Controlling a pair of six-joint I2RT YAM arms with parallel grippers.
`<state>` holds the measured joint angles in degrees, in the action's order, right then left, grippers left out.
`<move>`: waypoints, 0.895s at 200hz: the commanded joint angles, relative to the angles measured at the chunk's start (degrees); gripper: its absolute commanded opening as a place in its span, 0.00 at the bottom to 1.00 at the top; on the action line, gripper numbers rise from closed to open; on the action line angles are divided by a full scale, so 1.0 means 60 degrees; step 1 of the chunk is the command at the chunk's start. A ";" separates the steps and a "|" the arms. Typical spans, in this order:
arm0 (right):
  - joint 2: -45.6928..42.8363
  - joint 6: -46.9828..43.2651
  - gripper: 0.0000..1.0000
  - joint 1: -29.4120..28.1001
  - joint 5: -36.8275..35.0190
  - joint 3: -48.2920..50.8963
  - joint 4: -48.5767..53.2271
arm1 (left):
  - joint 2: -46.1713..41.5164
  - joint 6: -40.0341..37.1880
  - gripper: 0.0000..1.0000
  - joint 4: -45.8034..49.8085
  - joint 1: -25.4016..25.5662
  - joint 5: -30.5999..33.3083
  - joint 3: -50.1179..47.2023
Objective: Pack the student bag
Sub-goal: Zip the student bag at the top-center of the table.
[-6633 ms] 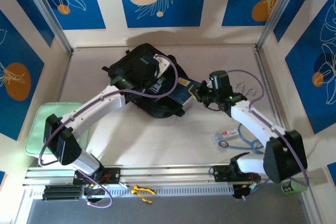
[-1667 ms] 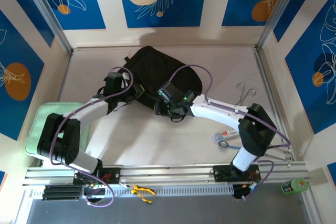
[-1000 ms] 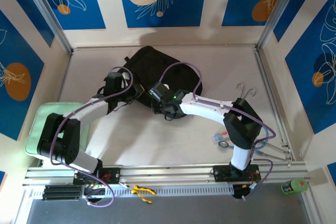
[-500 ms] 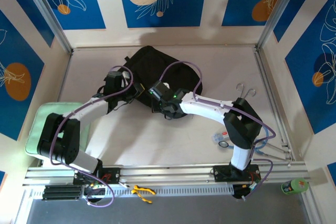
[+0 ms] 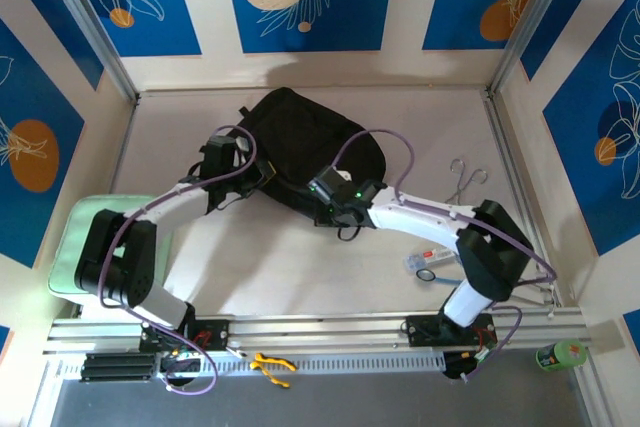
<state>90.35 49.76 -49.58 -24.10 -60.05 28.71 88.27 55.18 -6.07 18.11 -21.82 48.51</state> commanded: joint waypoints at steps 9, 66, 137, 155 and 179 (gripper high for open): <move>-0.1021 0.0730 0.00 0.0366 -0.0356 0.0891 0.0981 | 0.0185 -0.0290 0.00 -0.0248 -0.0100 0.0385 0.0205; -0.1861 0.0676 0.00 0.1120 0.0293 0.1644 0.0670 | 0.0919 -0.0679 0.00 -0.0107 -0.0188 -0.0136 0.0751; -0.0853 -0.1164 0.00 0.1435 0.2650 0.0679 -0.1423 | 0.1557 -0.1310 0.26 0.0711 -0.0903 -0.0054 0.1828; -0.0347 -0.1463 0.00 0.1452 0.3359 0.0200 -0.2047 | 0.1147 -0.1399 0.44 0.0988 -0.1213 0.0342 0.1457; 0.0543 -0.1879 0.00 0.1343 0.4220 -0.0754 -0.2385 | 0.0303 -0.0954 0.55 0.1369 -0.1614 0.0473 0.0649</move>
<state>89.58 42.94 -41.04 -7.27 -58.85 19.86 96.03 47.97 -1.67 10.68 -20.80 56.12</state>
